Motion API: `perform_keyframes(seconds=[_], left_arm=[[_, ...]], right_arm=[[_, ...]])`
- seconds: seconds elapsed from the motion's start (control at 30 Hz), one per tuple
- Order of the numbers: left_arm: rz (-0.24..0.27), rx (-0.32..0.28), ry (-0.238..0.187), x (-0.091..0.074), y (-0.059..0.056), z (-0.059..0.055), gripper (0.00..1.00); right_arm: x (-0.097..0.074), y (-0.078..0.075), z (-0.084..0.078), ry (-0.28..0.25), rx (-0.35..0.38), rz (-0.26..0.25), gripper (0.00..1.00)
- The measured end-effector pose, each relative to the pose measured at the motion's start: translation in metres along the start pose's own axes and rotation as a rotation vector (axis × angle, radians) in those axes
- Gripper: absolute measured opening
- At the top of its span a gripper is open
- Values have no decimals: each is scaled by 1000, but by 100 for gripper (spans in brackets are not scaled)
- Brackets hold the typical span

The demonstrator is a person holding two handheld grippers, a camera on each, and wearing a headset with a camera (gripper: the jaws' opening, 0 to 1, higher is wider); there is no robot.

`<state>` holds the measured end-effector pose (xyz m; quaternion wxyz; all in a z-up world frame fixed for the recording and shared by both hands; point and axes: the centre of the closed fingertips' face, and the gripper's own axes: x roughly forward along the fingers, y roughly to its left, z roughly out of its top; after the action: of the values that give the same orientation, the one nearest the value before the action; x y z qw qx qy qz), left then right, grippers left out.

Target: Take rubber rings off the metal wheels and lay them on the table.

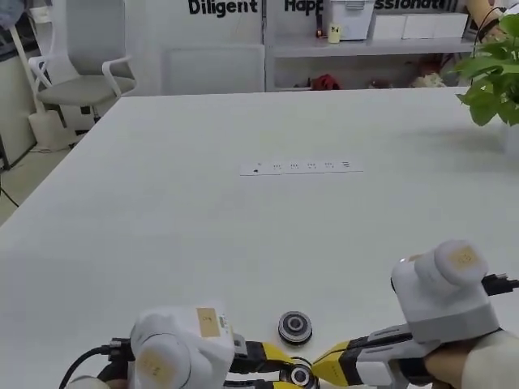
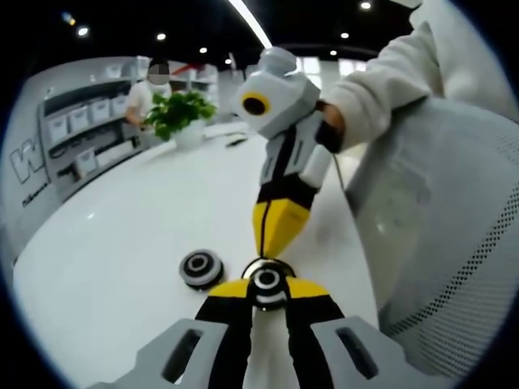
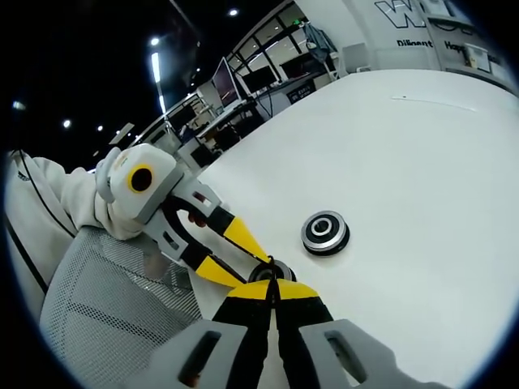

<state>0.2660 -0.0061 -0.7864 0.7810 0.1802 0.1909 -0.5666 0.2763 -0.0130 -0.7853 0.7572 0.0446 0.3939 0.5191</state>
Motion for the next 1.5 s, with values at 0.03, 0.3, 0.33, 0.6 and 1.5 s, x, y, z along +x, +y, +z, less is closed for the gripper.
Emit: perform_keyframes(seconds=[0.03, 0.3, 0.33, 0.6, 1.5], left_arm=[[-3, 4, 4, -1, -1, 0, 17], [-2, 18, -18, -12, 1, 11, 23], [0, 20, -21, -14, 2, 13, 24], [9, 26, -60, -27, 5, 30, 38], [103, -30, -175, -74, 14, 56, 68]], right_arm=[[0, 0, 0, -1, 4, 1, 0], [-3, -1, 6, -25, 27, 1, 0], [-4, -2, 6, -29, 29, 0, 0], [-8, -3, 13, -60, 52, -4, 0], [-22, 0, 38, -160, 85, -8, 0]])
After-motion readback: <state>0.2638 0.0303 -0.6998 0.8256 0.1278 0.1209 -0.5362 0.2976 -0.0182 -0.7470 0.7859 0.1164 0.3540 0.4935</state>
